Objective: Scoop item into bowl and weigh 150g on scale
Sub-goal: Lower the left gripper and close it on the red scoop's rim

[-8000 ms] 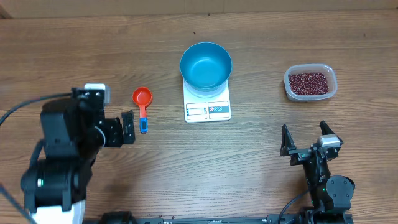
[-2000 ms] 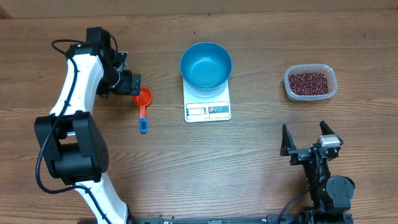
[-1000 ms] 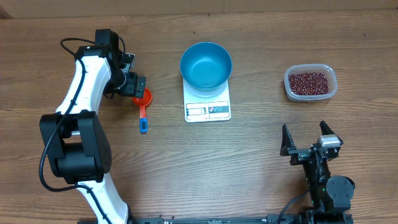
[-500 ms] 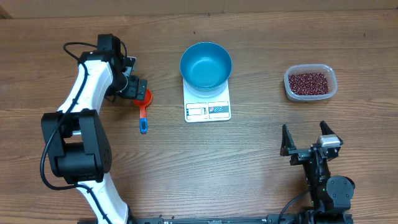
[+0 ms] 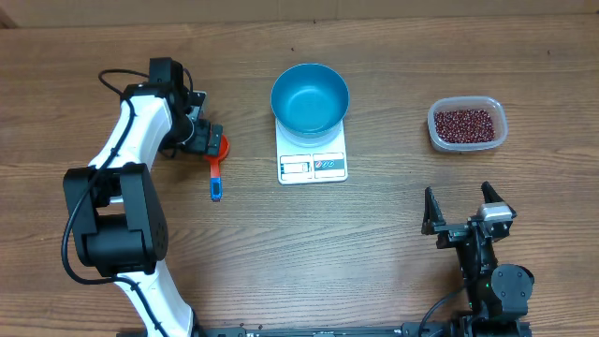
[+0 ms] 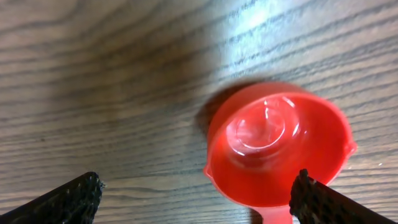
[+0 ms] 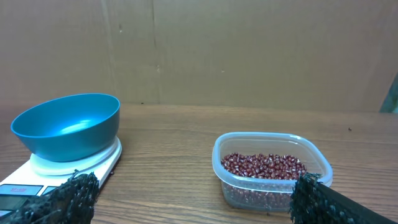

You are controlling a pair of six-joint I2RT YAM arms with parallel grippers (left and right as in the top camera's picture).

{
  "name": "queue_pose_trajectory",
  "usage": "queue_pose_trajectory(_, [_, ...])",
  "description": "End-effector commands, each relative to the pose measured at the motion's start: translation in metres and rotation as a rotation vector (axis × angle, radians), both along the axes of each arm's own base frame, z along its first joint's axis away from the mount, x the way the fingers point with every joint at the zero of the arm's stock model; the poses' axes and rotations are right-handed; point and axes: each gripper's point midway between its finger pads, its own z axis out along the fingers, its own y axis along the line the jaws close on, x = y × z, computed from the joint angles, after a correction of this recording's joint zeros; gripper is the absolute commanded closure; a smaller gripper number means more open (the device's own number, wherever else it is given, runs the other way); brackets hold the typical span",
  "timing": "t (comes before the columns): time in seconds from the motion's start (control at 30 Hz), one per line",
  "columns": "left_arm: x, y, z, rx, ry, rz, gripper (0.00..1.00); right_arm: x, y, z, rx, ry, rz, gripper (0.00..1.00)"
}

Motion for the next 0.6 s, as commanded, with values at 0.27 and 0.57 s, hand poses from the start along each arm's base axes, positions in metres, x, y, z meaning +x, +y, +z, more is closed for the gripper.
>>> queue_pose_trajectory(0.27, [-0.0167, -0.0029, -0.0202, 0.003, 0.056, -0.025, 0.00, 0.0000, 0.0017, -0.0023, -0.002, -0.002, 0.007, 0.00])
queue_pose_trajectory(0.57, [-0.0137, -0.0030, -0.0200, 0.003, 0.044, -0.024, 0.00, 0.0000, 0.0017, -0.0023, -0.002, -0.002, 0.007, 0.00])
